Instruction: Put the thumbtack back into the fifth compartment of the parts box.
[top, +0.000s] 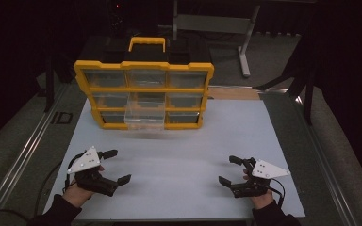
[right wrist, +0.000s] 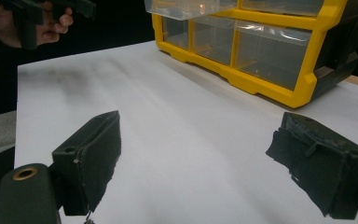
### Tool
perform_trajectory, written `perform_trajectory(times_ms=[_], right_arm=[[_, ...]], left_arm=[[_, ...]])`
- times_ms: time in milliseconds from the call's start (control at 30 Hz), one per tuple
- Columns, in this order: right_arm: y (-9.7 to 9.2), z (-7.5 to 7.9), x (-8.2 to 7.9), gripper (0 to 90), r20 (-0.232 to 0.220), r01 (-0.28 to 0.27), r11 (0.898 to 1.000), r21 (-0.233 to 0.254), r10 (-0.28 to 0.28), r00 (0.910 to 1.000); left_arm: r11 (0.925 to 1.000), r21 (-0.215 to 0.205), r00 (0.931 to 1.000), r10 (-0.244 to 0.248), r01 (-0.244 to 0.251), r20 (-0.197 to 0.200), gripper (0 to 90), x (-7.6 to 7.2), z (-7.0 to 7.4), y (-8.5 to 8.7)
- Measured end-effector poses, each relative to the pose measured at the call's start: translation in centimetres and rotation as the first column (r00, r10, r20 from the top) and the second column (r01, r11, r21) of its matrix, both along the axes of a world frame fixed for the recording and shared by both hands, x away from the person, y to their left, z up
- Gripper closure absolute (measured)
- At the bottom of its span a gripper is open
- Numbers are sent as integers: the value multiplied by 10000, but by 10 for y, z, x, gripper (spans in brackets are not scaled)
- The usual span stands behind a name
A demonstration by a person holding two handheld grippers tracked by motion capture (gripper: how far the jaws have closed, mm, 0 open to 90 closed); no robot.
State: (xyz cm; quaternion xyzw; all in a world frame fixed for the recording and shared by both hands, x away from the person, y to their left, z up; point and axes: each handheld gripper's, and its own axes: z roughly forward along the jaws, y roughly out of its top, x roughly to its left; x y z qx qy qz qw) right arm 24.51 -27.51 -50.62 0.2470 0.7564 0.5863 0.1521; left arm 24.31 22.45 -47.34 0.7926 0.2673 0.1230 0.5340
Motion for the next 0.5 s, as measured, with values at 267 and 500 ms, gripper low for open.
perform_trajectory(times_ms=[267,500], right_arm=[[0,0,0,139,-13,3,10000,-9,-3,10000],[0,1,-1,139,-7,22,10000,-7,-22,10000]], left_arm=[[9994,-182,9994,302,-305,-169,0,-8,-14,4],[9980,-30,9980,625,-625,19,0,-14,-26,8]])
